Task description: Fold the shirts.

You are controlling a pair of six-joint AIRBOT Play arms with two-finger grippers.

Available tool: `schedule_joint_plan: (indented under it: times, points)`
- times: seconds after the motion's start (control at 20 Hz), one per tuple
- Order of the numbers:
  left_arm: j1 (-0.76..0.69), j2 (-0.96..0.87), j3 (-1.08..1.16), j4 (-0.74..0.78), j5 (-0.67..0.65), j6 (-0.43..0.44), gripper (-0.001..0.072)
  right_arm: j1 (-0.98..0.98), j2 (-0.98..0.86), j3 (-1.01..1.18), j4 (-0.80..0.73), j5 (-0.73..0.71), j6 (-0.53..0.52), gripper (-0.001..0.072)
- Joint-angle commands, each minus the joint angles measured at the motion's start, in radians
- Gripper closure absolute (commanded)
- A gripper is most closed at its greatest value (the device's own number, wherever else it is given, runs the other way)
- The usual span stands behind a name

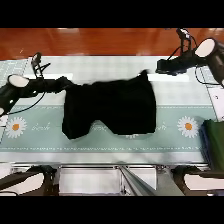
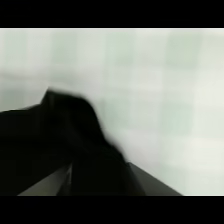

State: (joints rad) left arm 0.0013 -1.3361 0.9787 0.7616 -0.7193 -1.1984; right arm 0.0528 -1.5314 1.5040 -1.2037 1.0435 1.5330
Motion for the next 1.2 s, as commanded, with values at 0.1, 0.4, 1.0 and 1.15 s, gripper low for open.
schedule_joint_plan:
  times: [0.1,0.4,1.0,1.15]
  points:
    - [0.156,-0.035,0.224,0.268,-0.285,-0.133,0.0209,-0.185,-0.026,0.192,0.031,0.28,-0.064,0.0304]
    - [0.492,0.121,-0.037,0.332,-0.602,-0.177,0.0208,-0.488,0.272,-0.236,0.082,0.224,-0.087,0.0304]
    - [0.418,0.127,-0.447,0.054,-0.445,-0.019,0.0203,-0.531,0.402,-0.77,0.263,0.098,-0.266,0.0304]
    - [0.293,0.127,-0.447,0.025,-0.371,-0.018,0.0204,-0.531,0.394,-0.77,0.259,0.109,-0.267,0.0304]
